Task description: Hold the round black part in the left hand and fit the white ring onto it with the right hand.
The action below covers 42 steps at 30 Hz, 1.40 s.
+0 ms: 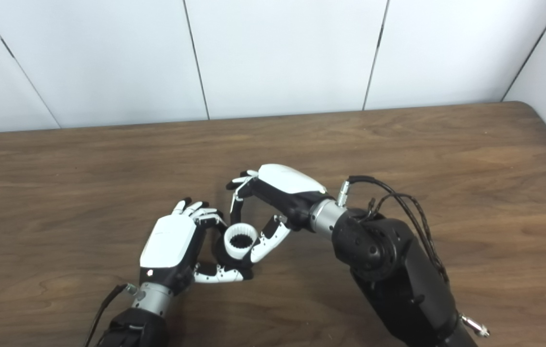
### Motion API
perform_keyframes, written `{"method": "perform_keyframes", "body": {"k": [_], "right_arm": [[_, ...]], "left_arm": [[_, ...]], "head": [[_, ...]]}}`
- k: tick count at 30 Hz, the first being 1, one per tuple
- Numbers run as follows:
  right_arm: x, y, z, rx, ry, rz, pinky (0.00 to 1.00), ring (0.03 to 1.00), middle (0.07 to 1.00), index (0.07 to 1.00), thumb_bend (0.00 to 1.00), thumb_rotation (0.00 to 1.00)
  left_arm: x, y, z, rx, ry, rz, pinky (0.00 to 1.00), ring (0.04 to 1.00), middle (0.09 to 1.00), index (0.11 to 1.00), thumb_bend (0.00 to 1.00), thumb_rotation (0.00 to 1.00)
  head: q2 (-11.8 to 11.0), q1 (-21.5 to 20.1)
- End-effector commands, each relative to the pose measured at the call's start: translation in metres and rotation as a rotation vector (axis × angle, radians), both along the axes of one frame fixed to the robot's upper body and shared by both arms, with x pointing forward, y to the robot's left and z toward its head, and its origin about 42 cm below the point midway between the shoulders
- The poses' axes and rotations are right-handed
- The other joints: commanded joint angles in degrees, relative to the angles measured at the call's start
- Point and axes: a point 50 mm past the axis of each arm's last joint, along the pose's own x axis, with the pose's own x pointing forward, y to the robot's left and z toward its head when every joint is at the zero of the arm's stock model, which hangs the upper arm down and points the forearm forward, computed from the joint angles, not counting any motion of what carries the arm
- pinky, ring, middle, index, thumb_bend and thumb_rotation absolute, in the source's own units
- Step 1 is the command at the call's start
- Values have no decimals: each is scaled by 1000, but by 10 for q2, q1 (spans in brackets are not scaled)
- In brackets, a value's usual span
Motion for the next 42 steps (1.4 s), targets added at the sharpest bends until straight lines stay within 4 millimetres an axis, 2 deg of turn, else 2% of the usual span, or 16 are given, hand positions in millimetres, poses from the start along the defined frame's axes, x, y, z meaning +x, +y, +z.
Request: {"method": "perform_keyframes", "body": {"k": [1, 14, 25, 42], "right_arm": [[4, 4, 13, 24, -71, 11, 1000, 982, 893, 484, 523, 130], [5, 13, 17, 16, -83, 25, 1000, 988, 897, 484, 523, 131], [5, 19, 7, 5, -84, 35, 1000, 973, 884, 484, 523, 131], [12, 8, 7, -38, -74, -10, 1000, 985, 894, 485, 523, 131]], "left_arm": [[0, -6, 5, 2, -11, -21, 970, 884, 769, 483, 524, 55], [-1, -7, 4, 24, -9, -20, 962, 885, 774, 486, 525, 57], [-2, -9, 6, 14, -3, -17, 972, 888, 772, 485, 525, 56], [-1, -7, 6, -6, -3, -14, 970, 886, 771, 484, 524, 55]], "head": [[0, 0], [2, 2], [2, 2], [5, 2]]}}
